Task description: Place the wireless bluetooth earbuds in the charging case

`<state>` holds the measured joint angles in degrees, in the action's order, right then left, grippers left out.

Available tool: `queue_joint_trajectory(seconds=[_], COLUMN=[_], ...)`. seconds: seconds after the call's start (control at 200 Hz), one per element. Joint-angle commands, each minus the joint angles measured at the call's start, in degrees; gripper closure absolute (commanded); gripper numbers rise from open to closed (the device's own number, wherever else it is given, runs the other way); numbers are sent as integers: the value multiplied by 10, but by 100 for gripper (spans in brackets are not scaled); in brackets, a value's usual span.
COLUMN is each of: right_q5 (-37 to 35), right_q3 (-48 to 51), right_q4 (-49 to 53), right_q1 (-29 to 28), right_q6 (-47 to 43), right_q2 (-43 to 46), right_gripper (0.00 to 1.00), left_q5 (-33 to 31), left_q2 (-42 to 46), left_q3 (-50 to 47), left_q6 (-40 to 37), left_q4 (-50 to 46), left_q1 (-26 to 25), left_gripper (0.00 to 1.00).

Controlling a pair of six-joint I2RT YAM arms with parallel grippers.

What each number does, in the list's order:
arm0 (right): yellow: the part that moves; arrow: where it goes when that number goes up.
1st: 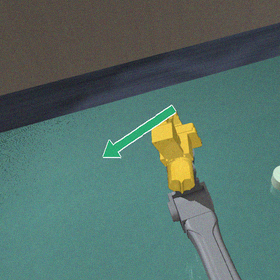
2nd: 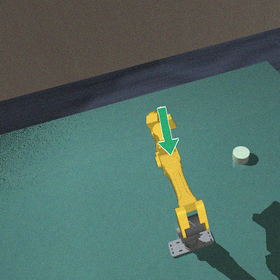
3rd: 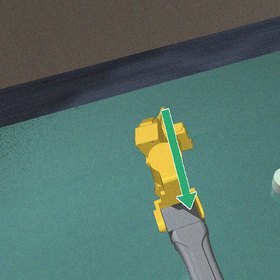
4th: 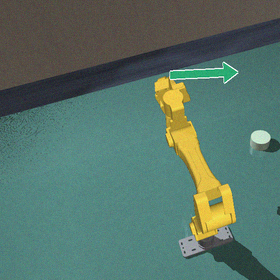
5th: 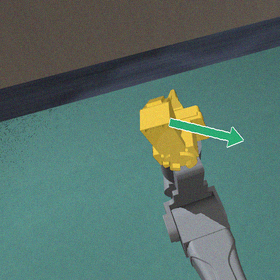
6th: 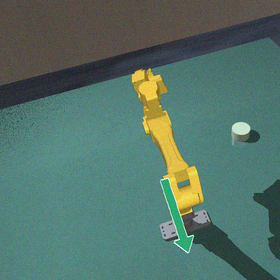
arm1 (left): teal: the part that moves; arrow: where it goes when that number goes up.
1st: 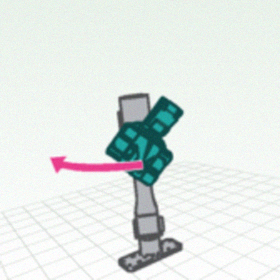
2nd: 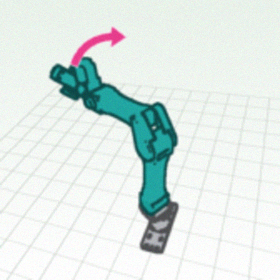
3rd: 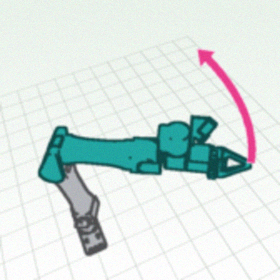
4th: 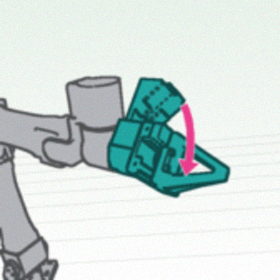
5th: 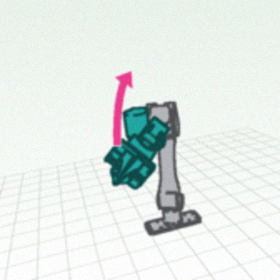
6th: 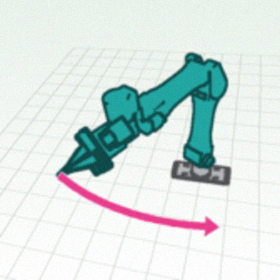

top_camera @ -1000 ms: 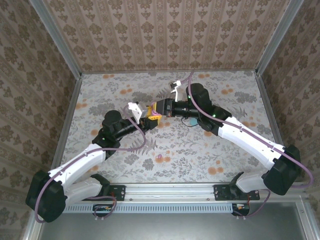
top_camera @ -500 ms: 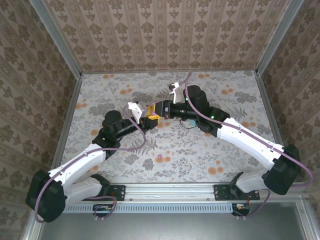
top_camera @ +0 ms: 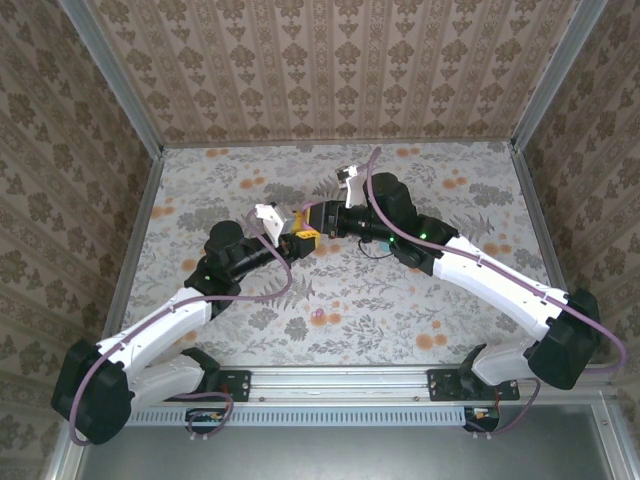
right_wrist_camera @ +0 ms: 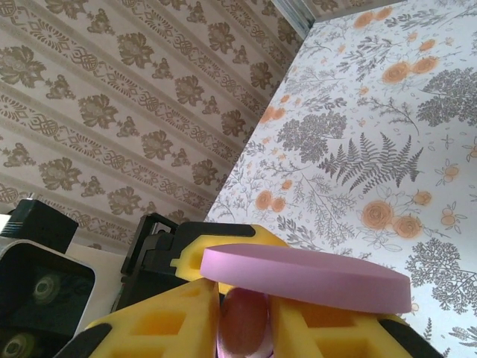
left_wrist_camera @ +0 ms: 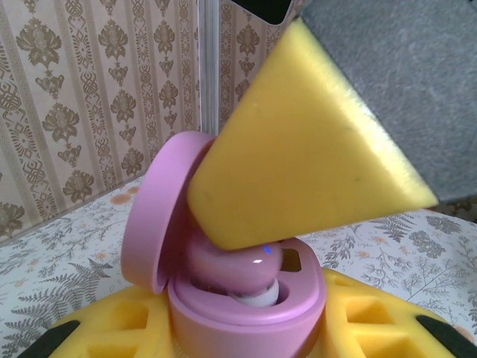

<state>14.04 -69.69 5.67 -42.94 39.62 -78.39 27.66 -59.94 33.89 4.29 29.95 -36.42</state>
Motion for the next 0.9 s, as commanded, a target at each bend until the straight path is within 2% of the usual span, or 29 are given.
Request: queue_joint_trajectory(seconds=[0.0,0.205,0.46,0.635,0.79,0.895], right_q5=[-20,-24,-30,9,-43,-43], right_q3=[-10,-17,-19,-4,35,76], right_q4=[42,55,65,68,158,226], right_q1=[-4,-6,-5,-6,10,36], right_q6=[-11,-15,-8,-30,-54,-65], right_q2=[2,6,42,94,154,160], right_gripper=[70,69,61,56,58,60], left_q5=[-3,-3,-20,-58,-103,-123], left_q2=[17,17,16,24,58,92], left_q3=[17,17,14,12,6,0], left_q6=[9,8,5,-4,-11,-10], left_q4=[45,46,41,13,-33,-66], left_q1=[-5,-5,-5,-3,3,13], left_gripper=[69,70,69,70,69,69])
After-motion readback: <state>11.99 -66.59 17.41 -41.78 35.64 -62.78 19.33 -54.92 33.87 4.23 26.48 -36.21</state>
